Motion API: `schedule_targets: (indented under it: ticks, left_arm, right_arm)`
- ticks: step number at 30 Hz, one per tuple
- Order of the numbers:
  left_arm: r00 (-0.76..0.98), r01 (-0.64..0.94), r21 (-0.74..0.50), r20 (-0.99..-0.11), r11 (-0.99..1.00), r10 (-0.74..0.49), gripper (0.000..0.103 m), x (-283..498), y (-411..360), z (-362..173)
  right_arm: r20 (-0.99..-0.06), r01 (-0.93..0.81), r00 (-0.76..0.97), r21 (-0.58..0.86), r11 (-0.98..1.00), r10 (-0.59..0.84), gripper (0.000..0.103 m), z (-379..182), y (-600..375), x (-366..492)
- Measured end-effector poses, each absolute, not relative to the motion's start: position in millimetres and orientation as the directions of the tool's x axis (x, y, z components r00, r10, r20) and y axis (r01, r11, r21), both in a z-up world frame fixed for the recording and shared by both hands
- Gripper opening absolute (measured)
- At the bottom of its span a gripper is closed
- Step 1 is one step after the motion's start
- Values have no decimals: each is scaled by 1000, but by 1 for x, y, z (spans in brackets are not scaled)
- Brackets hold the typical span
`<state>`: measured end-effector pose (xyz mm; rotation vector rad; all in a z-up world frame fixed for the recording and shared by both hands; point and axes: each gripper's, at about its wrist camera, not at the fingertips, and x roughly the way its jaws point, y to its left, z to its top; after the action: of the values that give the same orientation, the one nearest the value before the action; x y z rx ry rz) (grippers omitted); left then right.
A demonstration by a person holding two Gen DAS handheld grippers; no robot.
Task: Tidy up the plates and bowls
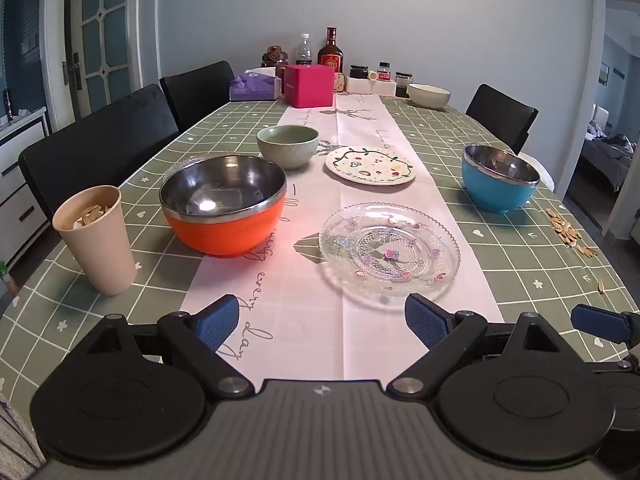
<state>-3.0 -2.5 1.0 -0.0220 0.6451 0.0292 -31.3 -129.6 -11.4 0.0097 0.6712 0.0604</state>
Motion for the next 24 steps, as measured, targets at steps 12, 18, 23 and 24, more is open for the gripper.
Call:
schedule_targets:
  ticks: [12, 18, 23, 24]
  left_arm:
    - [805, -7, -2, -594, 1000, 5, 103, -6, -6, 2]
    - [810, -23, 57, -584, 998, 52, 103, -6, -11, -3]
    - [799, -21, 41, -599, 999, 42, 103, -5, -9, -3]
    - [800, -22, 42, -598, 999, 43, 103, -5, -10, -3]
  right_arm:
    - [-626, -43, 779, -14, 999, 25, 100, -11, -132, -29]
    - [-634, -36, 773, -35, 999, 5, 100, -18, -129, -30]
    - [-636, -35, 772, -38, 999, 2, 100, -20, -129, -31]
    - [-634, -34, 774, -40, 999, 1, 100, -20, -129, -31]
